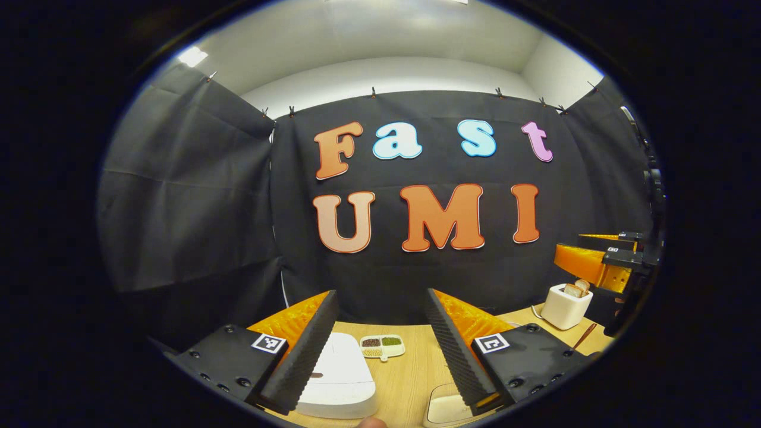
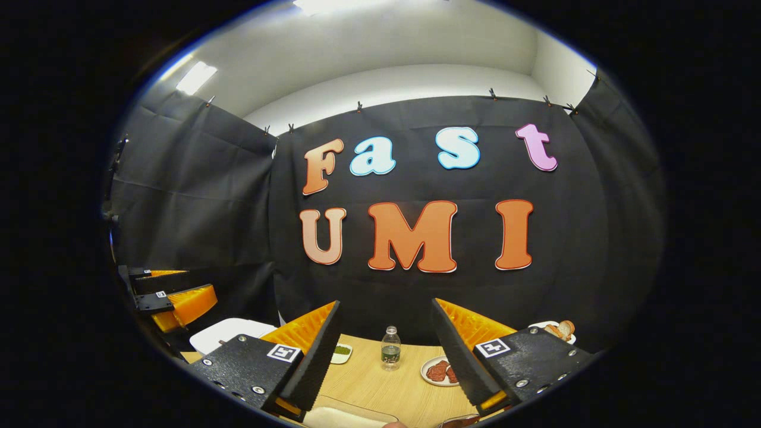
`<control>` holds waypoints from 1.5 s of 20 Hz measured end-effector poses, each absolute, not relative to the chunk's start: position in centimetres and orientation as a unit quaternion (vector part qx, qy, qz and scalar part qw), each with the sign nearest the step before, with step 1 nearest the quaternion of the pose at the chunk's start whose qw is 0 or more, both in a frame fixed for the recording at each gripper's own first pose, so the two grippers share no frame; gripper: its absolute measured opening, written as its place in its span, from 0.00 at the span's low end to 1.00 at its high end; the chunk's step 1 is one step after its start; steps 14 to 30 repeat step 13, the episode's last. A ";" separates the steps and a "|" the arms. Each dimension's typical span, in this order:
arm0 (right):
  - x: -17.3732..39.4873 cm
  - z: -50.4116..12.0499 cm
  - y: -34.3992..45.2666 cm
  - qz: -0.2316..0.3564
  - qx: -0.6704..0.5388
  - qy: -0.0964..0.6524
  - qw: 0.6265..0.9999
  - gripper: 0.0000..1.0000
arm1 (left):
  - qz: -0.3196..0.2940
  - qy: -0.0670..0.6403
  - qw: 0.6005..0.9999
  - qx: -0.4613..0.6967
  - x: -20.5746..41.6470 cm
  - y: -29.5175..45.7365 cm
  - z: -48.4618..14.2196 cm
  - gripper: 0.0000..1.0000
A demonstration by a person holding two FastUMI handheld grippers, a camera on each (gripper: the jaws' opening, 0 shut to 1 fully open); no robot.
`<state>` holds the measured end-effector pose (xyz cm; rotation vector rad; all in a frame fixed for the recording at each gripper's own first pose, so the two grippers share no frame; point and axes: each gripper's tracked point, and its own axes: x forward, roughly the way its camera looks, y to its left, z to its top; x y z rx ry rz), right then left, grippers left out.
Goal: Close the left gripper, press the button to open the rice cooker; take a wooden spoon from the chopstick holder with the right hand, scoop a spoonful of rice and pour it into the rice cooker, then put the wooden spoon back into the chopstick holder.
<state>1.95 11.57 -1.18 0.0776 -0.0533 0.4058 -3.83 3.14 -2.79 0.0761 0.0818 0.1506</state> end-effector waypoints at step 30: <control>2.5 -1.3 13.0 0.216 0.032 -0.030 0.975 0.92 | 0.098 0.056 0.992 0.061 -2.4 4.8 -3.0 1.00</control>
